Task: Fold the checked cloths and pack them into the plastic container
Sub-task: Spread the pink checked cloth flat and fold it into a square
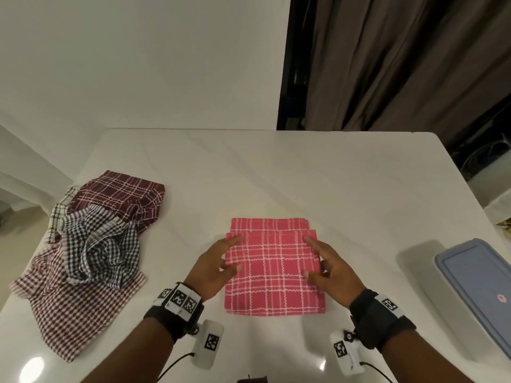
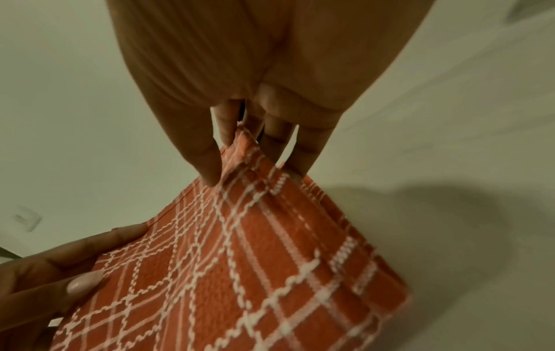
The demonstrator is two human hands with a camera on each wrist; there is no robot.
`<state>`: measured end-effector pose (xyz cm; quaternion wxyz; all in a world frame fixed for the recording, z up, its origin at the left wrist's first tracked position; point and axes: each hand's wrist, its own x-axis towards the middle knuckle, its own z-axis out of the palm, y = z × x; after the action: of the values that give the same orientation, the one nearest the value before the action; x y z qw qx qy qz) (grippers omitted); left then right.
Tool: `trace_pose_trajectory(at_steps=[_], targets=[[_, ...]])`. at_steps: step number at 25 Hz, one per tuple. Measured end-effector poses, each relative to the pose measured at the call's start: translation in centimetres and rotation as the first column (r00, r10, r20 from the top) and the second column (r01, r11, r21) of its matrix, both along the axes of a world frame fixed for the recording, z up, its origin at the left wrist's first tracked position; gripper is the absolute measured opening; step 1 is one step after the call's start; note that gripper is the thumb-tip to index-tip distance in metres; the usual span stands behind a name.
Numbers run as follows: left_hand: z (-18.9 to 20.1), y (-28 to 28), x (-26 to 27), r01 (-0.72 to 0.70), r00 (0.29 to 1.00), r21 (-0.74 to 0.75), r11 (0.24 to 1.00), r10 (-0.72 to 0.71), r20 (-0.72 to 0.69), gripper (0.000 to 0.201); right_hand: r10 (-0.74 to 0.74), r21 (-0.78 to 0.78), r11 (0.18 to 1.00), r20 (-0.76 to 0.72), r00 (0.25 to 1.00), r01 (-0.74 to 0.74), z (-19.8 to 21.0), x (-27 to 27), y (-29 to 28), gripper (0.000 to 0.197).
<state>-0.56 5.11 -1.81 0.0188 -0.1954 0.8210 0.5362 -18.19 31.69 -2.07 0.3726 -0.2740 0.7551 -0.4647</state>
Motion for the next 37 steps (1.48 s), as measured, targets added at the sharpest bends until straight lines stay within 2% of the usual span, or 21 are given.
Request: trace_pose_trajectory(at_steps=[3, 10, 16, 18, 20, 22, 24, 26, 28, 31, 33, 37], targets=[[-1.2, -2.2, -2.5, 0.073, 0.996, -0.099, 0.992, -0.066, 0.067, 0.061, 0.023, 0.080, 0.997, -0.002, 1.000, -0.023, -0.9, -2.1, -1.6, 0.079], [-4.0, -4.4, -5.6, 0.064, 0.995, -0.161, 0.985, -0.051, 0.082, 0.064, 0.025, 0.157, 0.987, -0.035, 0.999, -0.019, -3.3, -4.9, -4.0, 0.080], [-5.7, -4.5, -6.1, 0.084, 0.992, -0.214, 0.973, -0.061, 0.110, 0.070, 0.048, 0.227, 0.974, -0.188, 0.981, -0.004, -5.0, -5.0, -4.5, 0.077], [-5.5, -4.4, -5.7, 0.073, 0.992, -0.413, 0.908, -0.022, 0.125, 0.071, 0.085, 0.303, 0.952, -0.357, 0.930, 0.030, -4.4, -4.5, -4.6, 0.077], [-5.1, -3.7, -5.4, 0.151, 0.983, -0.603, 0.784, -0.054, 0.177, 0.083, 0.223, 0.376, 0.926, -0.505, 0.834, -0.019, -3.3, -3.2, -4.9, 0.088], [-4.8, -1.4, -5.3, 0.294, 0.955, -0.637, 0.712, -0.187, 0.232, 0.098, 0.397, 0.424, 0.889, -0.520, 0.756, -0.175, -2.6, -0.7, -6.0, 0.101], [-5.6, 2.0, -5.1, 0.409, 0.912, -0.624, 0.665, -0.294, 0.285, 0.090, 0.529, 0.462, 0.830, -0.469, 0.707, -0.314, -3.5, 2.5, -7.1, 0.110], [-7.0, 4.8, -4.5, 0.430, 0.899, -0.585, 0.688, -0.265, 0.349, 0.074, 0.573, 0.507, 0.791, -0.416, 0.706, -0.343, -5.4, 5.0, -7.7, 0.112], [-8.2, 6.0, -3.4, 0.410, 0.897, -0.583, 0.701, -0.192, 0.399, 0.073, 0.588, 0.568, 0.765, -0.423, 0.689, -0.304, -6.8, 6.2, -7.4, 0.112], [-8.4, 5.4, -1.6, 0.355, 0.926, -0.649, 0.673, -0.159, 0.342, 0.088, 0.577, 0.613, 0.757, -0.467, 0.670, -0.224, -7.4, 5.3, -5.3, 0.116], [-8.6, 4.4, -0.7, 0.319, 0.942, -0.648, 0.692, -0.153, 0.300, 0.099, 0.547, 0.625, 0.764, -0.496, 0.674, -0.160, -7.3, 4.0, -3.1, 0.125], [-8.5, 3.3, -0.1, 0.347, 0.927, -0.611, 0.712, -0.160, 0.339, 0.108, 0.559, 0.683, 0.721, -0.475, 0.680, -0.116, -7.1, 2.5, -0.8, 0.129]])
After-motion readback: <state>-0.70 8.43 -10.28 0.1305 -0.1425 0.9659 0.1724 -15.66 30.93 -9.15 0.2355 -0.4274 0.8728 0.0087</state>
